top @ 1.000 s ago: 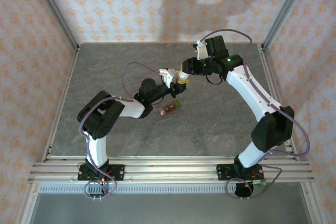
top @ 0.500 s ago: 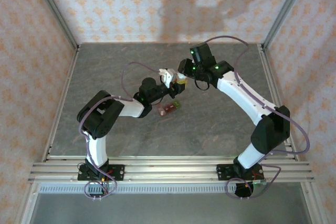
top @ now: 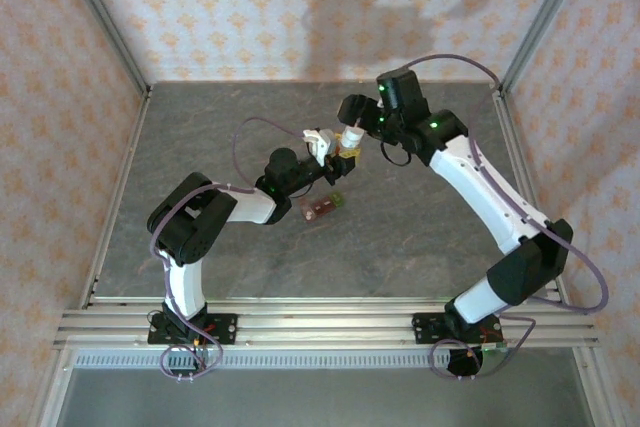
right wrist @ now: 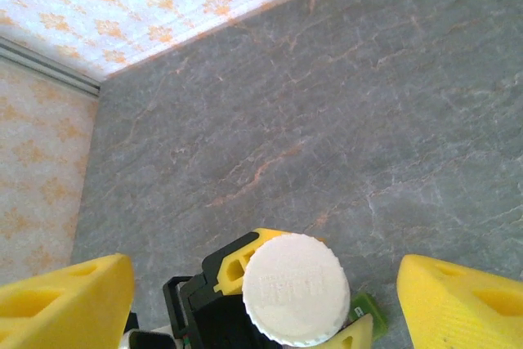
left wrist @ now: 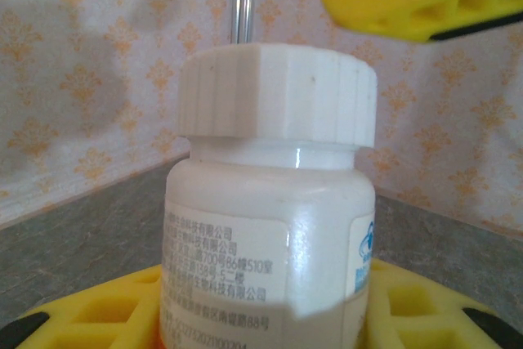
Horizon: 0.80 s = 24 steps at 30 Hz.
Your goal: Sort the pills into containers
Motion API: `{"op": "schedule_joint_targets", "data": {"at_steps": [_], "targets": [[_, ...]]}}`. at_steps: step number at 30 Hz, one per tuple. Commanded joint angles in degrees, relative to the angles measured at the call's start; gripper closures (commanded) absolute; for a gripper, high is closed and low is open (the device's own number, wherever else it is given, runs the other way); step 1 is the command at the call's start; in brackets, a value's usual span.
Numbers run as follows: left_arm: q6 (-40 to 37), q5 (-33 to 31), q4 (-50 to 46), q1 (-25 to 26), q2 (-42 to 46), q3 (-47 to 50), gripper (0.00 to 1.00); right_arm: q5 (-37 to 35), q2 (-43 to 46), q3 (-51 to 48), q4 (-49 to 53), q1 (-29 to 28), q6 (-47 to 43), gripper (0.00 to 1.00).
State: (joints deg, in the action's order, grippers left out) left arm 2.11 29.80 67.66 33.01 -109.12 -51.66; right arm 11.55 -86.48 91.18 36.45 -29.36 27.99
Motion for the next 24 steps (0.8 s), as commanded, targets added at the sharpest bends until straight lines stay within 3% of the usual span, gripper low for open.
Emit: {"op": "schedule_joint_targets", "data": {"at_steps": [1,8,24], "targets": [[0.0,1.2,3.5,0.3,0.8,-1.4,1.00,3.1,0.9,0.2,-0.2,2.6,-5.3,0.17],[-0.3,1.2,3.1,0.4,1.1,-1.1,1.00,17.0,-3.0,2.9,2.3,4.6,-19.6,0.16],[-0.2,1.4,3.2,0.3,1.3,-1.3,1.00,17.9,-6.3,3.2,3.8,4.6,-20.7,0.28]]}}
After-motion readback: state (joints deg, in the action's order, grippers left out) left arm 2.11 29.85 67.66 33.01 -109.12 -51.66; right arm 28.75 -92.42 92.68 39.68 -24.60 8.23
